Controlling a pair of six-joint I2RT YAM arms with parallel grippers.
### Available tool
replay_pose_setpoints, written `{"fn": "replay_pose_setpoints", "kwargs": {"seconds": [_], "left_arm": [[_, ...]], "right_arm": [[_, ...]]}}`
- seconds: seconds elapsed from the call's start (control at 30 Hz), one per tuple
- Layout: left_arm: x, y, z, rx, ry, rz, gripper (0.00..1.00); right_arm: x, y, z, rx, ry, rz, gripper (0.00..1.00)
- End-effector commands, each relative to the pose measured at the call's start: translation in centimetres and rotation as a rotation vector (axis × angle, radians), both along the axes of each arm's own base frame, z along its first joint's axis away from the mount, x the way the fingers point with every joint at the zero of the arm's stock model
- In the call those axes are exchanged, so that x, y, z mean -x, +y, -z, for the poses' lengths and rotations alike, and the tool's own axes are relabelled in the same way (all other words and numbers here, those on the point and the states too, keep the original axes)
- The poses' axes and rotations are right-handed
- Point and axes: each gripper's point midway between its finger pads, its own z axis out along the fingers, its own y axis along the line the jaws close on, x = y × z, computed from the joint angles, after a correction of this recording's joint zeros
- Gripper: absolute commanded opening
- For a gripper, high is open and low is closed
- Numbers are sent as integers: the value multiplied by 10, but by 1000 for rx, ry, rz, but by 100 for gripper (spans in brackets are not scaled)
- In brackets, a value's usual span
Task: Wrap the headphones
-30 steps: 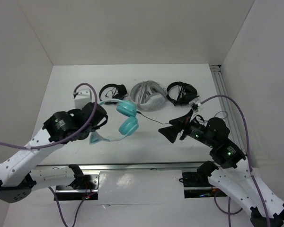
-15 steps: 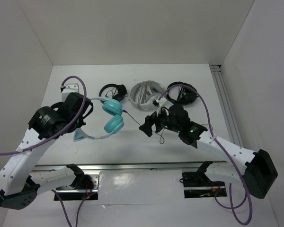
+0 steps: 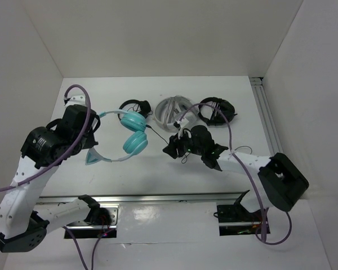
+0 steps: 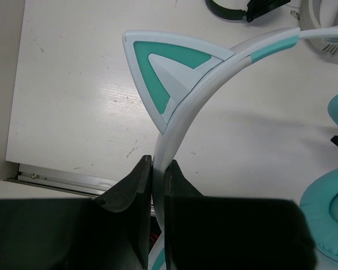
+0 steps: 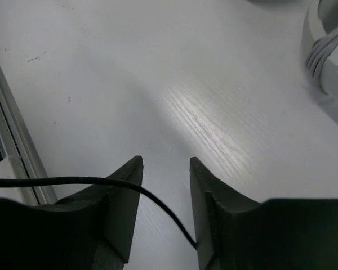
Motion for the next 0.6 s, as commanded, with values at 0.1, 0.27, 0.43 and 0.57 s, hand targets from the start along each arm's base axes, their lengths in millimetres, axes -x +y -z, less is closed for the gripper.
{"fn": "replay_pose_setpoints", "kwargs": {"seconds": [0.1, 0.27, 0.43, 0.57], "left_arm": [[-11, -6, -23, 72, -97, -15, 0], [-16, 5, -19, 31, -101, -81, 0], [-24, 11, -7, -28, -98, -119, 0], [-29, -10, 18, -37, -76, 13, 0]], "right_arm": [[-9, 13, 1, -83, -29, -39, 33], [-1, -1, 9, -72, -35, -2, 20], [-7, -34, 7, 72, -70, 258, 0], [-1, -66, -34, 138, -174, 499, 0]]}}
